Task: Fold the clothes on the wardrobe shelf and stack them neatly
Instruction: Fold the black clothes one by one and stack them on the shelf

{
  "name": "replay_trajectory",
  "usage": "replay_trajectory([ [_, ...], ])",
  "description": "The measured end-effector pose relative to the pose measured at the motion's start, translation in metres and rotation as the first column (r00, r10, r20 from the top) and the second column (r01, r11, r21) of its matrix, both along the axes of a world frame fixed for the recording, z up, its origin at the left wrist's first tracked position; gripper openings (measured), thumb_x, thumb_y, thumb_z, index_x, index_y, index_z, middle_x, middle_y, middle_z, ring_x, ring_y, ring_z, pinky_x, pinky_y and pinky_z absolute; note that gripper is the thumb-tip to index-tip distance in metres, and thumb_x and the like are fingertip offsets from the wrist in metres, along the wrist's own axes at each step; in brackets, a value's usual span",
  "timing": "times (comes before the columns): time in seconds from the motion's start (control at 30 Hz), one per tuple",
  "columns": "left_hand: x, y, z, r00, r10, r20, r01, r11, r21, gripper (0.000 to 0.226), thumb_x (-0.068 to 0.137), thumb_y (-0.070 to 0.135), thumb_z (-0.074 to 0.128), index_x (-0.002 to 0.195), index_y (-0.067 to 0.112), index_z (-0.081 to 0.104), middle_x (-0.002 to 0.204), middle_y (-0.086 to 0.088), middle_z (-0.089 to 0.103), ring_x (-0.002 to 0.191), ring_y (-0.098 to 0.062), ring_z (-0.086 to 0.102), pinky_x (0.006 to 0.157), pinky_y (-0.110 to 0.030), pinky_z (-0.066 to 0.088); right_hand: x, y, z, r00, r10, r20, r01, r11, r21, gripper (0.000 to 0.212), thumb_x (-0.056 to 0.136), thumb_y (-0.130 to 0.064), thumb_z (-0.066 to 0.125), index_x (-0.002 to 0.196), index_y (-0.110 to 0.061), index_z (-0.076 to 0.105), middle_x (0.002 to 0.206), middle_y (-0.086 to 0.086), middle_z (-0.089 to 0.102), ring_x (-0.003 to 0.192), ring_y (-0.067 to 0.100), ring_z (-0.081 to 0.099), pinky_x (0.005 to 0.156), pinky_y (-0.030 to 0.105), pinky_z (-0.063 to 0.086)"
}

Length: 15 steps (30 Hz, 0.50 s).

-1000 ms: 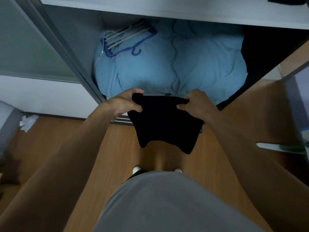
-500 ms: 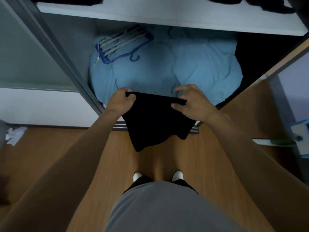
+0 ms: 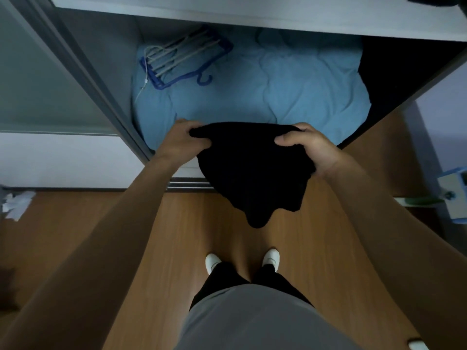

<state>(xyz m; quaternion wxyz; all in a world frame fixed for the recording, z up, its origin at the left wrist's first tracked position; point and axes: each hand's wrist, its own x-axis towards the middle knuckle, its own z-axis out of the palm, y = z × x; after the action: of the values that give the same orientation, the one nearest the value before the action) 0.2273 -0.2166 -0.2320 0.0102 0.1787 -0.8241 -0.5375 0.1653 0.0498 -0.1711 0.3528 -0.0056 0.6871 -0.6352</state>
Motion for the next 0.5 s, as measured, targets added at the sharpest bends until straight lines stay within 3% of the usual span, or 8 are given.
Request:
replay_trajectory([
  [0.07,0.002,0.001,-0.003,0.994,0.105,-0.042,-0.084,0.936,0.342,0.020,0.075,0.010,0.067,0.092,0.021,0.069,0.096,0.001,0.067,0.080,-0.002,0.063,0.070,-0.009,0.046,0.003,0.000,0.004,0.999,-0.007,0.036,0.011,0.993,-0.115,0.042,0.076,-0.013,0.066,0.115,0.002,0.061,0.094,0.016,0.064,0.082,0.025,0.065,0.068,0.028,0.055],
  [0.13,0.007,0.001,-0.009,0.986,0.165,-0.014,-0.107,0.700,0.706,0.021,0.079,0.021,0.067,0.099,0.014,0.071,0.094,-0.001,0.075,0.088,-0.012,0.071,0.076,-0.022,0.053,0.004,0.001,0.007,0.994,-0.065,0.082,0.079,0.981,-0.177,0.044,0.083,-0.015,0.059,0.121,0.007,0.061,0.108,0.021,0.066,0.096,0.031,0.065,0.084,0.035,0.056],
  [0.17,0.011,0.002,-0.014,0.990,0.140,0.004,-0.088,0.600,0.795,0.028,0.084,0.031,0.069,0.107,0.015,0.071,0.104,-0.002,0.076,0.099,-0.015,0.072,0.082,-0.025,0.055,0.005,0.002,0.008,0.990,-0.086,0.110,0.106,0.974,-0.198,0.047,0.085,-0.016,0.057,0.126,0.008,0.059,0.117,0.022,0.065,0.103,0.032,0.064,0.093,0.039,0.053],
  [0.23,0.019,0.009,-0.024,0.998,0.012,0.056,-0.053,0.544,0.838,0.052,0.083,0.056,0.071,0.122,0.022,0.066,0.125,-0.002,0.071,0.117,-0.017,0.066,0.088,-0.028,0.057,0.004,0.005,0.008,0.985,-0.088,0.150,0.122,0.963,-0.242,0.049,0.086,-0.019,0.056,0.128,0.004,0.060,0.122,0.018,0.065,0.107,0.030,0.064,0.099,0.041,0.050],
  [0.3,0.024,0.020,-0.033,0.981,-0.143,0.133,-0.023,0.591,0.806,0.075,0.065,0.065,0.081,0.126,0.026,0.062,0.126,0.001,0.070,0.117,-0.016,0.066,0.087,-0.028,0.058,0.002,0.008,0.005,0.981,-0.075,0.177,0.121,0.955,-0.271,0.040,0.088,-0.022,0.056,0.121,-0.002,0.067,0.115,0.014,0.068,0.102,0.026,0.066,0.094,0.037,0.052],
  [0.4,0.024,0.040,-0.043,0.940,-0.304,0.152,0.093,0.660,0.745,0.077,0.069,0.041,0.089,0.134,0.016,0.057,0.124,-0.001,0.070,0.115,-0.017,0.066,0.094,-0.029,0.055,-0.003,0.020,-0.004,0.973,-0.062,0.224,0.120,0.959,-0.257,0.027,0.090,-0.027,0.059,0.102,-0.010,0.077,0.101,0.008,0.071,0.092,0.023,0.067,0.083,0.034,0.053],
  [0.5,0.020,0.059,-0.048,0.954,-0.255,0.159,0.068,0.699,0.712,0.062,0.087,0.031,0.074,0.142,0.011,0.051,0.136,-0.008,0.063,0.124,-0.021,0.061,0.107,-0.035,0.047,-0.011,0.039,-0.012,0.953,-0.093,0.288,0.152,0.970,-0.189,0.026,0.088,-0.030,0.064,0.099,-0.011,0.078,0.098,0.006,0.070,0.089,0.022,0.066,0.083,0.033,0.051],
])
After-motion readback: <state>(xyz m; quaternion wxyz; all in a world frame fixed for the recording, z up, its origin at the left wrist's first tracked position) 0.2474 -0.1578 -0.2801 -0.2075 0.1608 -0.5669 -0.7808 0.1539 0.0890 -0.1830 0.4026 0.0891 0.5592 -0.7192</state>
